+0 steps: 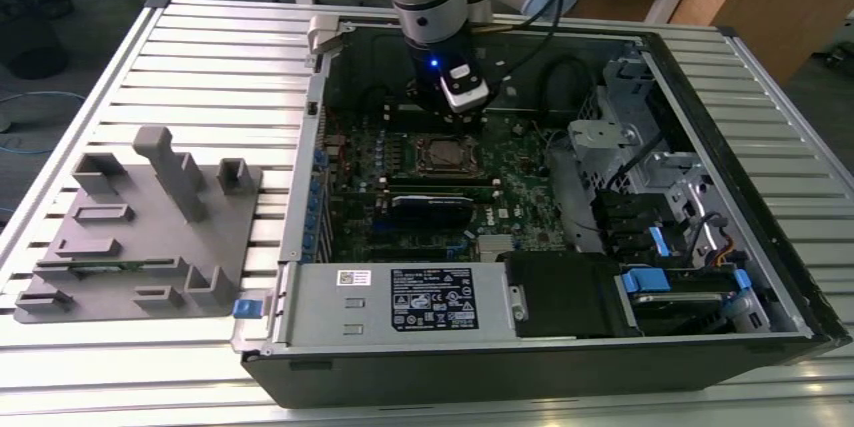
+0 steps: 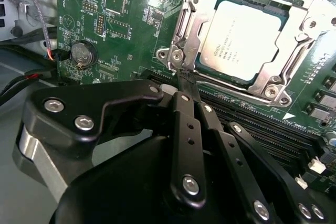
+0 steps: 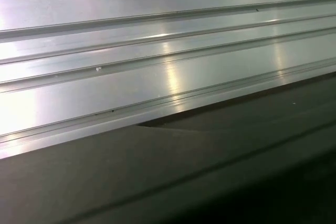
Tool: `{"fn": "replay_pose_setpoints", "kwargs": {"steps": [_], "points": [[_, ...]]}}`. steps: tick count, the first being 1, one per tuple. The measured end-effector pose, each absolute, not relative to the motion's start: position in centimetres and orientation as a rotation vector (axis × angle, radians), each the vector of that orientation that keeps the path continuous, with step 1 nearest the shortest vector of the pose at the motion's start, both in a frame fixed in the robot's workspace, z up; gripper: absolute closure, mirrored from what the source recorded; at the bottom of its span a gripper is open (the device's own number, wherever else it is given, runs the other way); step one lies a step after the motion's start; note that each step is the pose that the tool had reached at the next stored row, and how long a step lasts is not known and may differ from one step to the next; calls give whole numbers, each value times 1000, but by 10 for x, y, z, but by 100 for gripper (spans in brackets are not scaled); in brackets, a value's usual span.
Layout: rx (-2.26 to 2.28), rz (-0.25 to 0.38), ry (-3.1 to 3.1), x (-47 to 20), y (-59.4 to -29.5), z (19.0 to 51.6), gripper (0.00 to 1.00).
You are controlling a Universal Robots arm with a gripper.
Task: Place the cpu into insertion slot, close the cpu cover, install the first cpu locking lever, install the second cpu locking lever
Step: 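Install the first cpu locking lever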
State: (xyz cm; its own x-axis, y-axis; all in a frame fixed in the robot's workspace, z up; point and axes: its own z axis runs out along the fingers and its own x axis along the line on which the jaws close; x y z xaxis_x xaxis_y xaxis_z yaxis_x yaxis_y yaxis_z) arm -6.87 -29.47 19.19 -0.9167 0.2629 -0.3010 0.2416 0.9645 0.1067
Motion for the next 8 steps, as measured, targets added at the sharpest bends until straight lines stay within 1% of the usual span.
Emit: {"fn": "replay_pose_setpoints", "kwargs": {"steps": [8], "points": [[367, 98, 2790, -70, -295, 190, 89]]}}
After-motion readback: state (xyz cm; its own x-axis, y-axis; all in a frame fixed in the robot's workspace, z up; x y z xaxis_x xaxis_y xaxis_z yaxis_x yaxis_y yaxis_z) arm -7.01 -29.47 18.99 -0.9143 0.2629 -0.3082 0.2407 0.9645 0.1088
